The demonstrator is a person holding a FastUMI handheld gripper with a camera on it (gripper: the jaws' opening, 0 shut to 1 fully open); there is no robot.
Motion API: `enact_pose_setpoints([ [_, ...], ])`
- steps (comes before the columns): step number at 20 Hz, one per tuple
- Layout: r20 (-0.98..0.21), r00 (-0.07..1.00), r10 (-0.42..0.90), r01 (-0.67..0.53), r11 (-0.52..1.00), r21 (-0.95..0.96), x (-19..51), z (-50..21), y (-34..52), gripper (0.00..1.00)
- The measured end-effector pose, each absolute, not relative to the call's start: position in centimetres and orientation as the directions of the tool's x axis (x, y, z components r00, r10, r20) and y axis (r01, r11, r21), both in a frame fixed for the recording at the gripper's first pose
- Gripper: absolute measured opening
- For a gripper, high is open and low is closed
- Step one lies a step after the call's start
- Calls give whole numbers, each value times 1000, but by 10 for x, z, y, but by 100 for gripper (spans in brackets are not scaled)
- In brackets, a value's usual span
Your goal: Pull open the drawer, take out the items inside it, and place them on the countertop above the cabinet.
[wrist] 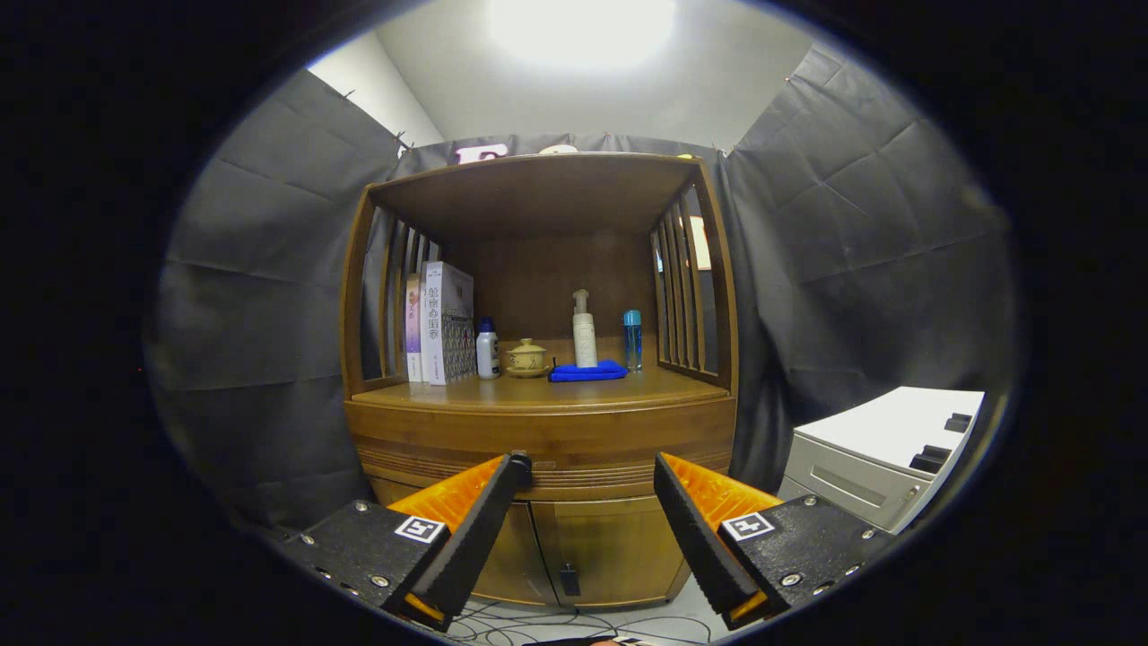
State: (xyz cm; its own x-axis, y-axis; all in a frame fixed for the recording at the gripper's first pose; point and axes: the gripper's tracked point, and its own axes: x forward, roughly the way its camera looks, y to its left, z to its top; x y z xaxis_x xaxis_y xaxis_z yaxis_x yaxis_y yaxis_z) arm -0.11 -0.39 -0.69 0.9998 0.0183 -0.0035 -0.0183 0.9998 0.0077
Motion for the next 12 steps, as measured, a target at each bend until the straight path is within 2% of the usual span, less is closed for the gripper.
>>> enact_pose_setpoints([
  [12,14,998,63,-64,997,36,27,2,12,96],
])
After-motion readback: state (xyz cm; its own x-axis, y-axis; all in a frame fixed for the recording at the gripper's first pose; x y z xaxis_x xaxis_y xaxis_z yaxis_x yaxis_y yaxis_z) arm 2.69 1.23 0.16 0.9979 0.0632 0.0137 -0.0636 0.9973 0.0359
